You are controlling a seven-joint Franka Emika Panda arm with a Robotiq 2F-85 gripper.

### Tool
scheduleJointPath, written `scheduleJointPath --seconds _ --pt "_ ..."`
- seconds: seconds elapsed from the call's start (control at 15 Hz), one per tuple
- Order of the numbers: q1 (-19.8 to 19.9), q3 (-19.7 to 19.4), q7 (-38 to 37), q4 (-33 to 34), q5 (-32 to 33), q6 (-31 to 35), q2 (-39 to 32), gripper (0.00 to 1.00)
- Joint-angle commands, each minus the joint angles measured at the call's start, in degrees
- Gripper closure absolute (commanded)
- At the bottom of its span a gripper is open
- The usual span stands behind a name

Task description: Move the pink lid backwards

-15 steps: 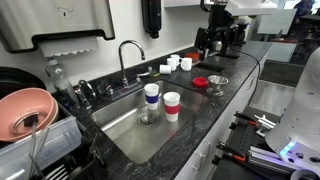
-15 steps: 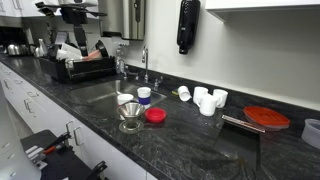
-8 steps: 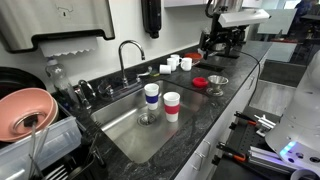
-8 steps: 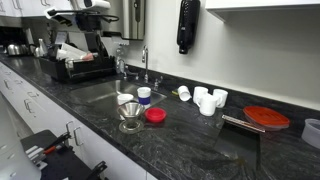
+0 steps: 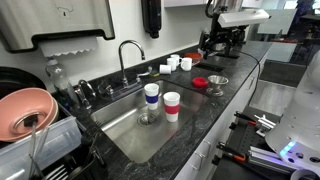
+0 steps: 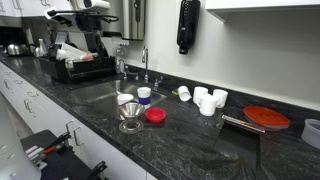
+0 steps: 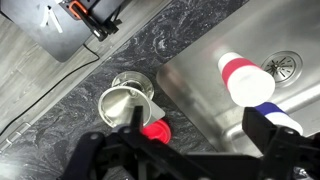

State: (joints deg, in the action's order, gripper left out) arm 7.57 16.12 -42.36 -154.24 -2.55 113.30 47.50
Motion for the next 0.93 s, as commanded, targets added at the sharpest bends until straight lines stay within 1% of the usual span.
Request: scheduleJointPath --seconds 0.0,0.73,0.87 --pt "-1.0 -0.9 -0.7 0.1 0.8 -0.1 -0.2 0.0" --pt "-1.0 -0.9 -0.7 0.1 0.8 -0.1 -0.2 0.0" --pt "-0.9 -0.3 -0.9 0.3 1.5 1.1 -0.6 0.0"
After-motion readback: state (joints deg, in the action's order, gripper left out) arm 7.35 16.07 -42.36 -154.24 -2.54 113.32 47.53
